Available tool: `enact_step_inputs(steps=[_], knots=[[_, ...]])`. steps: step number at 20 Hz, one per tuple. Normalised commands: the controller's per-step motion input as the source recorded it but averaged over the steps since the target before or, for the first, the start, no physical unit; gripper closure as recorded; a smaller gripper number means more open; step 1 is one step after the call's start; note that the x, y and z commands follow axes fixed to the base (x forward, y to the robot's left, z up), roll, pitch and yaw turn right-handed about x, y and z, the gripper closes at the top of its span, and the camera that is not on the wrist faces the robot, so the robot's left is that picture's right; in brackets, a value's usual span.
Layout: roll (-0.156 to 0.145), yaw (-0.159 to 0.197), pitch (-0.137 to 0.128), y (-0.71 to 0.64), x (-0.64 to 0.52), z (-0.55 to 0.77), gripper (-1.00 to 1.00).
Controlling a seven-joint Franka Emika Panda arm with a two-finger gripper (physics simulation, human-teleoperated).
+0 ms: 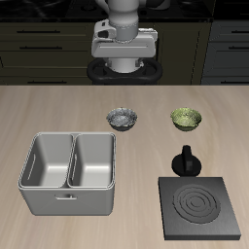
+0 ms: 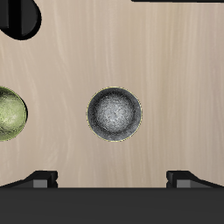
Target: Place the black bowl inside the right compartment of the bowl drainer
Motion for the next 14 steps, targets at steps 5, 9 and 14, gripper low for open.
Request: enact_step_inputs(steps=[5,9,14], knots=[[-0.017,0.026,0.014,-0.05,0.09,-0.26,-1.00],[-0.042,0.012,0.004,-0.24,0.10,-0.39,-1.00],[-0.062,0.013,-0.014,-0.23,0.12,-0.33,-1.00]])
